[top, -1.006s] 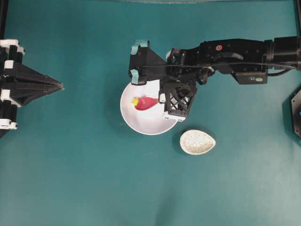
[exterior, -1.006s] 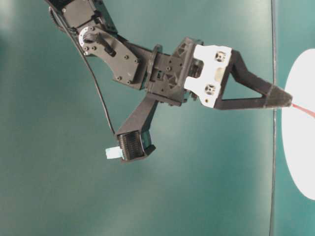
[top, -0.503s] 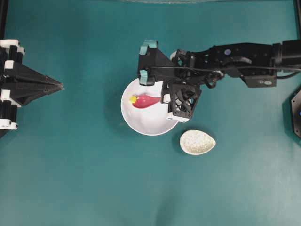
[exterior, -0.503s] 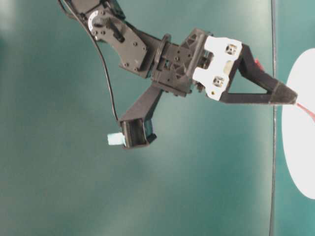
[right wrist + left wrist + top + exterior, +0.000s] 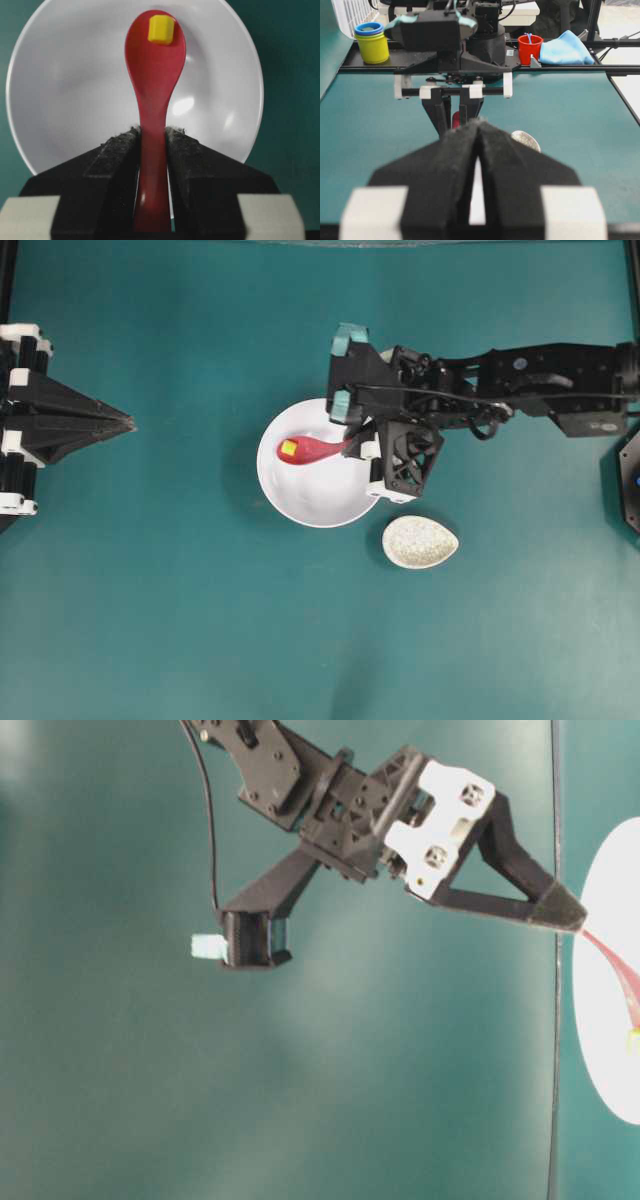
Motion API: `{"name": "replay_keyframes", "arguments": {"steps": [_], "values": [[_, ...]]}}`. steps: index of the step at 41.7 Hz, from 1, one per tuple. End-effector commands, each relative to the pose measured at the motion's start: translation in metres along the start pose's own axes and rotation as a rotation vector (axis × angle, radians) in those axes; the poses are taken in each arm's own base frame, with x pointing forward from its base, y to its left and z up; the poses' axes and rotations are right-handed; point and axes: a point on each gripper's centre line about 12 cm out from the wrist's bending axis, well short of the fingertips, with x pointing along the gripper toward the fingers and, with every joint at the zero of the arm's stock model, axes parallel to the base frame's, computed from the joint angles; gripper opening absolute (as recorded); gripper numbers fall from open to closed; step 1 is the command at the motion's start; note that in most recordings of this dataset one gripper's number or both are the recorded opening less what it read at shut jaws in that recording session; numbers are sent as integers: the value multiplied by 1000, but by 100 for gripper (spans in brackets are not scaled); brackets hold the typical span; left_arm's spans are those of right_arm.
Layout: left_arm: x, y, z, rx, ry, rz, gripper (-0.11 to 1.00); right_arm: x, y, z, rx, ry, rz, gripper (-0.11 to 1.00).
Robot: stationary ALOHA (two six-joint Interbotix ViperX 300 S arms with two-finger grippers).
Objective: Scoop the yellow hexagonal prism block from the bowl with a spoon using the right arm.
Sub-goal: 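Push the spoon under the yellow block, sliding it along the bowl, then raise the spoon with the yellow block and pull it right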
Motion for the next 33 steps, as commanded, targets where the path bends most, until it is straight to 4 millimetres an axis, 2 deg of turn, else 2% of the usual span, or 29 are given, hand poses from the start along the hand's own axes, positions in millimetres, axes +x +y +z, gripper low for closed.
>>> {"name": "replay_keyframes", "arguments": {"steps": [1,17,33], "values": [[3,0,10,3,-25,-1,0,-16,4,11,-11,-77,3,24],[3,0,9,3,-18,-1,0,-35,17,-7,-44,-246,10,24],[3,0,10,3,-22,-1,0,-67,17,-23,-102,-418,-5,24]]}}
